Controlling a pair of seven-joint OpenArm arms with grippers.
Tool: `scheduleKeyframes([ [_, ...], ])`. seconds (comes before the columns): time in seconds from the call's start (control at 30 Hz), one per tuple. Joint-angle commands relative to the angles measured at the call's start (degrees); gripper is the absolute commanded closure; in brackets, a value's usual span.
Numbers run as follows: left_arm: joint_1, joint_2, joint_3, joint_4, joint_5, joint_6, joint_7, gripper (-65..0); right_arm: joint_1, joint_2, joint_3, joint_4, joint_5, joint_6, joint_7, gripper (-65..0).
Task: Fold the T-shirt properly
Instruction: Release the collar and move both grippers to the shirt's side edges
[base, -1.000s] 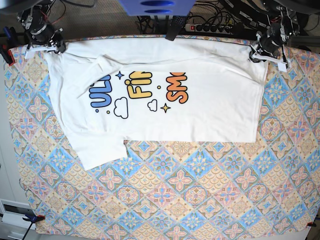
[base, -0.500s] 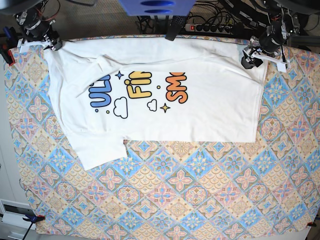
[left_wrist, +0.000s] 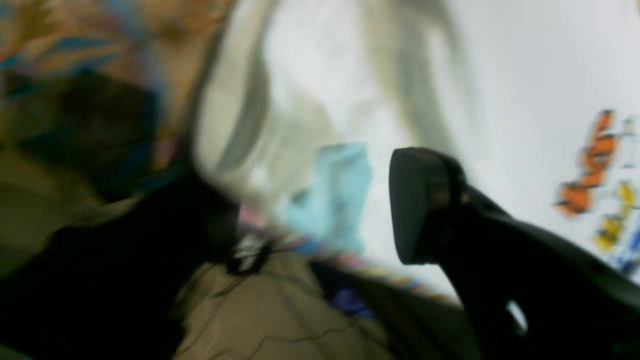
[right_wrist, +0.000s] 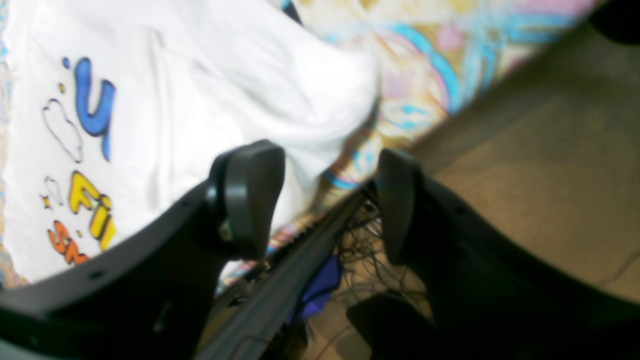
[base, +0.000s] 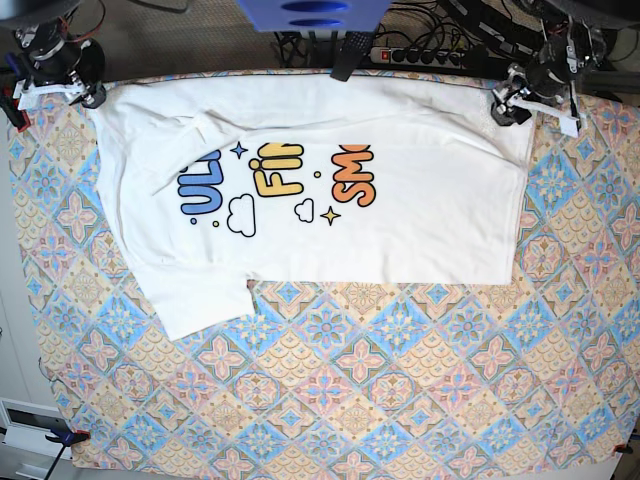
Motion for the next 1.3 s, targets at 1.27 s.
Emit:
scheduleKeyframes([
  [1.27,-41.0,-4.4,6.4,-11.3,17.3,0.9,8.0,-45.8,24.2,8.6,-22.3,7.7,-22.0,6.3,-0.6,-31.8],
])
